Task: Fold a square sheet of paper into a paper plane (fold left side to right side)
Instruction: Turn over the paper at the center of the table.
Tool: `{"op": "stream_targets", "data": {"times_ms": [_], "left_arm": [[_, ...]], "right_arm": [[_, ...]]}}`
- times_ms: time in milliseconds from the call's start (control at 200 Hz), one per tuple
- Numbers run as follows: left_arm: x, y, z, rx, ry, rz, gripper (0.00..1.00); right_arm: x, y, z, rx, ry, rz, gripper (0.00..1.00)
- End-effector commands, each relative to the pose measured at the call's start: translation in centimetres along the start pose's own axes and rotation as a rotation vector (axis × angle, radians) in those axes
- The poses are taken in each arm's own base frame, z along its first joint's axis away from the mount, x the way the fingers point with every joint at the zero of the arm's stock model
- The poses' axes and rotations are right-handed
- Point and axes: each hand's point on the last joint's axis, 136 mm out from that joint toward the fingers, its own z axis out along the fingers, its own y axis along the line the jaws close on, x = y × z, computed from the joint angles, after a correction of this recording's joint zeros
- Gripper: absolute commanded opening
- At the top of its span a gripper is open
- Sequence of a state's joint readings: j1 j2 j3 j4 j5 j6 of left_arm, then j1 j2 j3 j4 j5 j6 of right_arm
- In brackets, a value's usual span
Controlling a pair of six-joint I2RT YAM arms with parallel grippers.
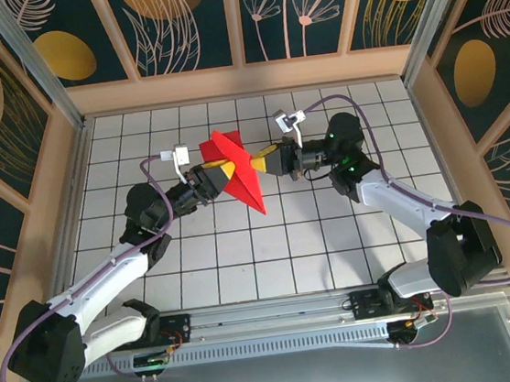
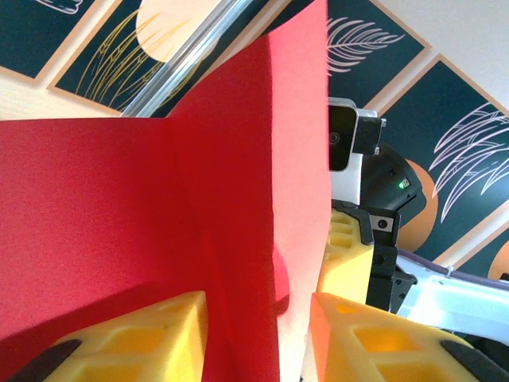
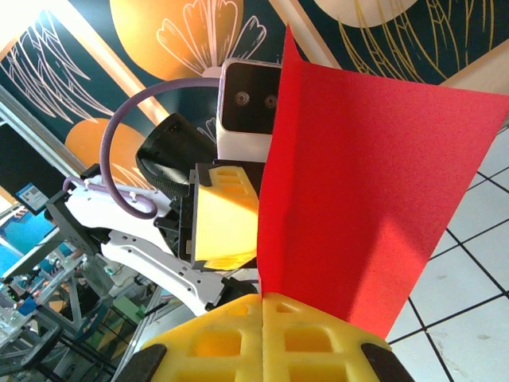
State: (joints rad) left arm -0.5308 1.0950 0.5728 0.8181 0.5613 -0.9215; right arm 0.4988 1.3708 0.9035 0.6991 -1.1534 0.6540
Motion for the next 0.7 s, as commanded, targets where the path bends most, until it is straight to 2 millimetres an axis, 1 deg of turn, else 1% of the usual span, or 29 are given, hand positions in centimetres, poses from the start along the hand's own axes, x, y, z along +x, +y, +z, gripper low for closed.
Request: {"op": "stream_targets", "data": {"times_ms": [0, 120, 365, 606, 696], "left_arm": [[-0.9, -1.7, 0.4, 0.054, -0.017, 0.045, 0.34], [-0.9, -1.6, 0.5, 0.049, -0.015, 0.041, 0.29], [-0.8, -1.4, 0.4, 0.04, -0.016, 0.039, 0.16], [-0.9, -1.2, 0.3, 0.025, -0.022, 0.038, 0.07], [-0.9, -1.2, 0.2, 0.024, -0.024, 0.035, 0.05]], "right_arm": [[-0.8, 0.8, 0.6, -0.028, 0.007, -0.029, 0.0], [-0.7, 0.7, 0.8, -0.029, 0.009, -0.024, 0.0], [-0.7, 0.3, 0.9, -0.019, 0.008, -0.016, 0.0], [-0.8, -0.3, 0.8, 0.007, 0.003, -0.007, 0.0], [-1.0, -0.4, 0.7, 0.02, -0.002, -0.009, 0.0]]}}
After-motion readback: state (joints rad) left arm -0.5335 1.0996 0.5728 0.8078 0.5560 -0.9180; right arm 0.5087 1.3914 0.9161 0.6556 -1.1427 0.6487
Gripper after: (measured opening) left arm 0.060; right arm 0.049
